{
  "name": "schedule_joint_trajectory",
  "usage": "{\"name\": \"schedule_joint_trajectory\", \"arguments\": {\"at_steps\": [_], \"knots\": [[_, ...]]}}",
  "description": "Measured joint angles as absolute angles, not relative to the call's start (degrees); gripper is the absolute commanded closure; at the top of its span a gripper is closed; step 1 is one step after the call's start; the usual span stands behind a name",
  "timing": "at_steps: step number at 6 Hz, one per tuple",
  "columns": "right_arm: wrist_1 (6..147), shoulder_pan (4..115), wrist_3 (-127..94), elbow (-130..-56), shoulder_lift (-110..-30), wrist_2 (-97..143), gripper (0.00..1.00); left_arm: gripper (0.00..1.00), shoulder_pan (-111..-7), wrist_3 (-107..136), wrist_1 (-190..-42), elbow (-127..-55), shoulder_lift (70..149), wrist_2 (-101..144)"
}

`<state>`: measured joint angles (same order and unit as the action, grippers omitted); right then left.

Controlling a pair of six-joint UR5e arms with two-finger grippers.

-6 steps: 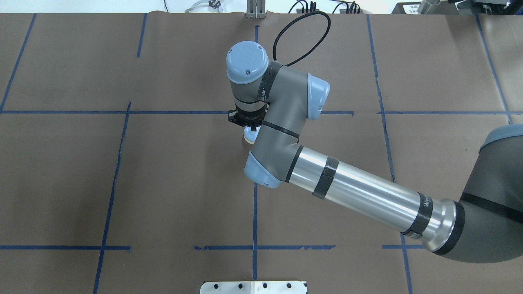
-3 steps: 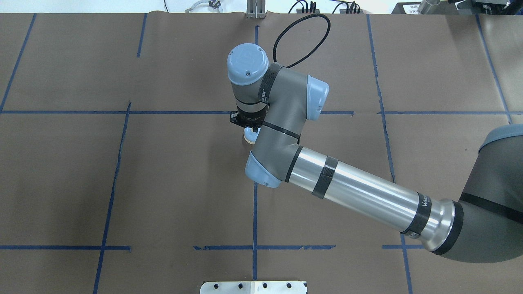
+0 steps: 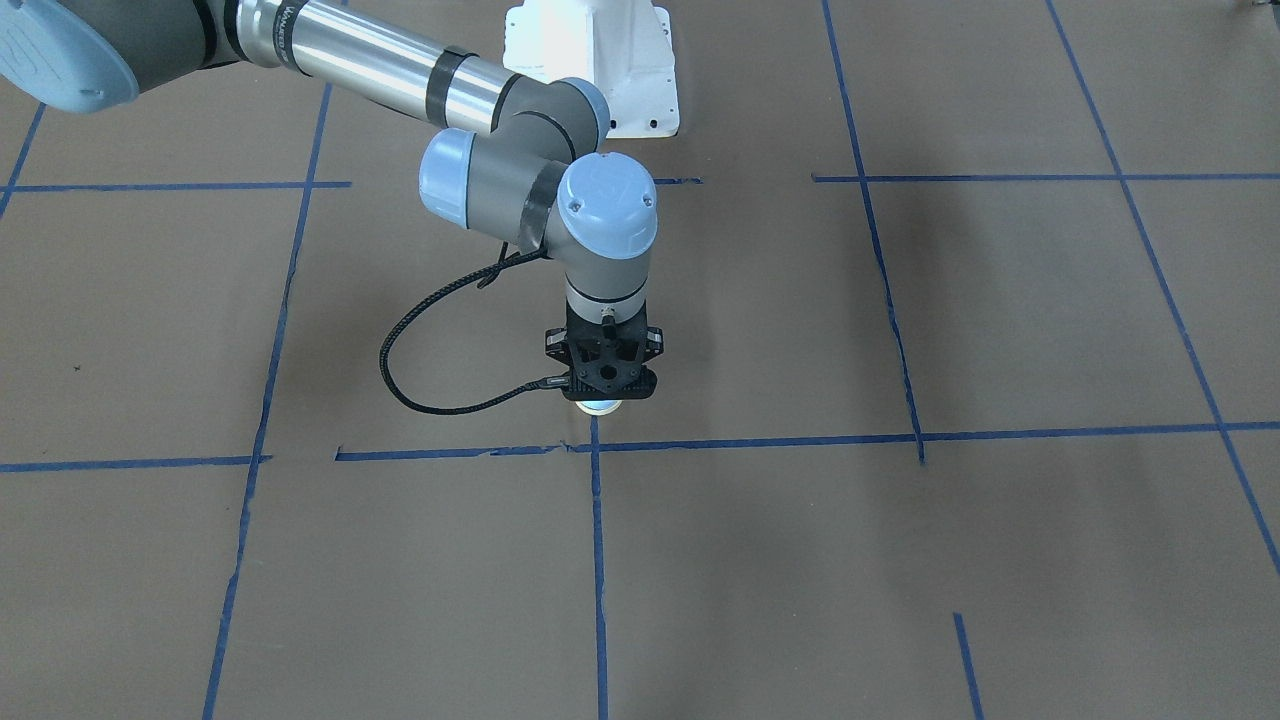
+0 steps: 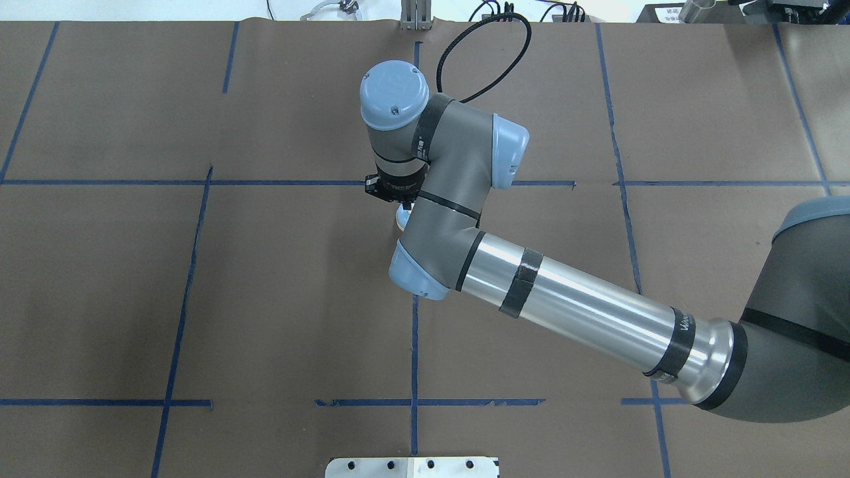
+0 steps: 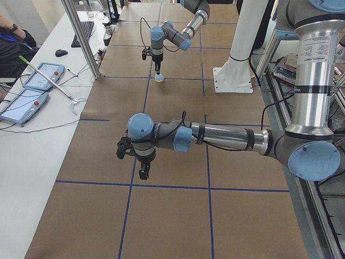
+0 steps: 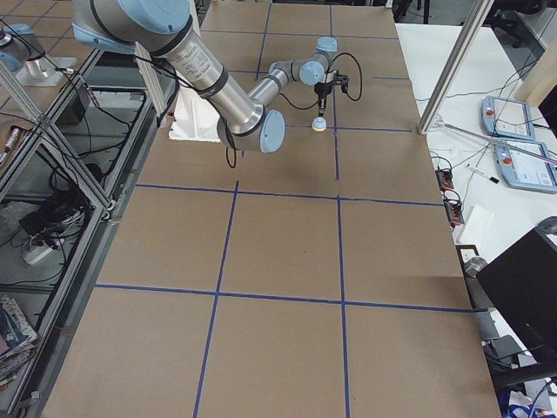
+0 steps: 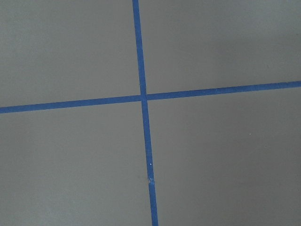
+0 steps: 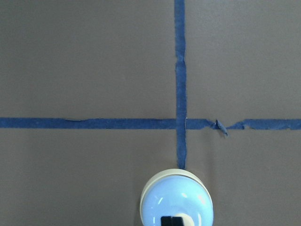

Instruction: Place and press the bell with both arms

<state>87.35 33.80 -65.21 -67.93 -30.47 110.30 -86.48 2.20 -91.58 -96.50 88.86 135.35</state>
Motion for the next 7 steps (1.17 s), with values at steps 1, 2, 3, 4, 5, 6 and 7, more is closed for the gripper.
{"name": "schedule_joint_trajectory", "arguments": {"at_steps": [1, 2, 3, 4, 5, 6, 7], "knots": [[87.48, 34.52, -65.22, -68.02, -29.65, 111.11, 0.98, 0.00, -86.48, 2.20, -91.58, -96.48, 88.86, 135.38], [87.52, 35.14, -65.21, -68.08, -29.43, 111.64, 0.91, 0.00, -86.49, 2.20, -91.58, -96.44, 88.86, 135.39], [87.56, 36.43, -65.14, -68.14, -29.57, 113.10, 0.77, 0.00, -86.45, 2.20, -91.58, -96.35, 88.86, 135.34], [87.60, 38.87, -64.50, -68.51, -30.50, 116.04, 0.08, 0.00, -86.38, 2.20, -91.58, -96.08, 88.86, 135.18], [87.62, 41.67, -61.67, -69.23, -32.48, 118.59, 0.00, 0.00, -86.34, 2.17, -91.55, -95.75, 88.86, 134.97], [87.65, 44.75, -56.79, -71.11, -35.98, 120.86, 0.00, 0.00, -86.28, 2.13, -91.54, -95.60, 88.52, 134.87], [87.69, 48.50, -51.43, -74.99, -41.33, 123.88, 0.00, 0.00, -86.25, 2.12, -91.56, -95.56, 88.05, 134.78]]}}
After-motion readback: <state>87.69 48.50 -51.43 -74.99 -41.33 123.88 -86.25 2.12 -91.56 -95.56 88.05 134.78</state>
